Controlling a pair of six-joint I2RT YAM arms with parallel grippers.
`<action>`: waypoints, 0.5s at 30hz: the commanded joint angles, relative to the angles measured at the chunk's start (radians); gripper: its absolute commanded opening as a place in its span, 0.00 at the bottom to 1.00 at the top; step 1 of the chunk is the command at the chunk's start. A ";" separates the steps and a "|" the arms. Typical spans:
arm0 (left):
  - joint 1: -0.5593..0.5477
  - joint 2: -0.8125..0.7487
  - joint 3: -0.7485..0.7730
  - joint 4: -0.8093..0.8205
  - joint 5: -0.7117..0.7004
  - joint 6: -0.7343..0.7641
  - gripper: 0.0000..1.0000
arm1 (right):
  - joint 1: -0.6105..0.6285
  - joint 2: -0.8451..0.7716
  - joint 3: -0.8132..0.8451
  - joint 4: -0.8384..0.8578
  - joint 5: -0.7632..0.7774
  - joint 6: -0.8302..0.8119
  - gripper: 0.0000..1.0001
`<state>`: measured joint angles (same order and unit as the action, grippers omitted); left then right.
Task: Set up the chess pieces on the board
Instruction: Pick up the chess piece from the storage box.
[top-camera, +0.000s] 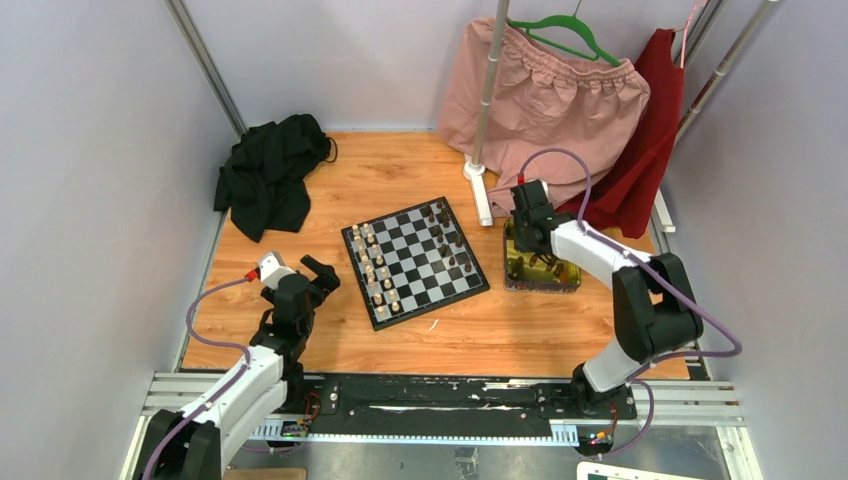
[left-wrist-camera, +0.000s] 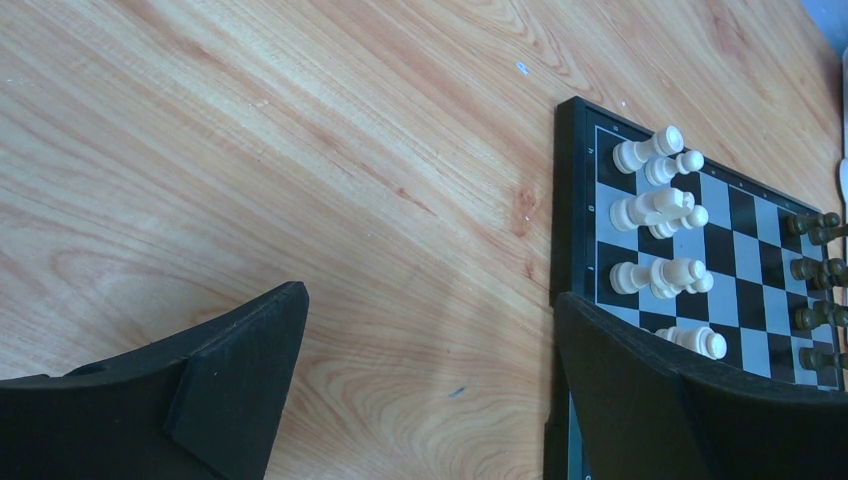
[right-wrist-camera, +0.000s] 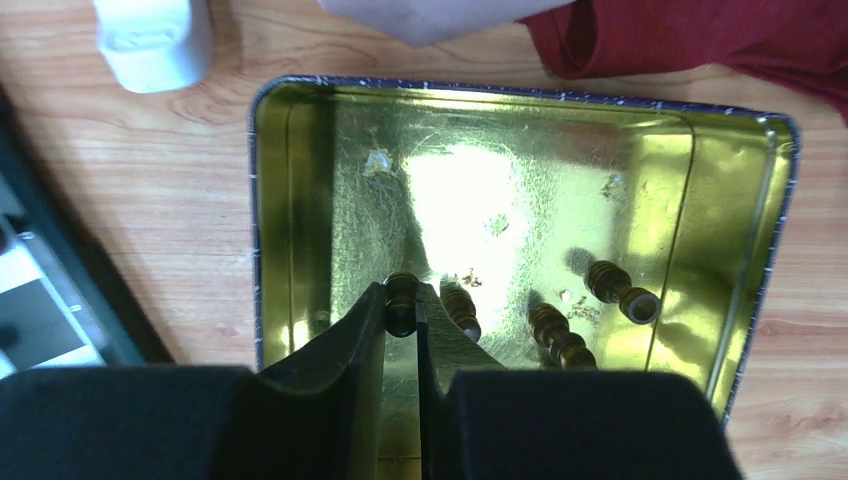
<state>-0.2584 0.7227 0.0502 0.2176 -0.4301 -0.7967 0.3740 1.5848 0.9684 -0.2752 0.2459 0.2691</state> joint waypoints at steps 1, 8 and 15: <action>0.004 0.000 0.004 0.033 -0.010 -0.002 1.00 | 0.001 -0.081 0.021 0.013 -0.017 -0.008 0.00; 0.004 -0.001 0.002 0.033 -0.012 -0.004 1.00 | 0.098 -0.162 0.016 0.002 -0.020 -0.046 0.00; 0.004 0.000 0.002 0.033 -0.013 -0.004 1.00 | 0.303 -0.181 0.045 -0.033 0.027 -0.069 0.00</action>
<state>-0.2581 0.7227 0.0502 0.2234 -0.4305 -0.7971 0.5816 1.4197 0.9733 -0.2722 0.2386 0.2310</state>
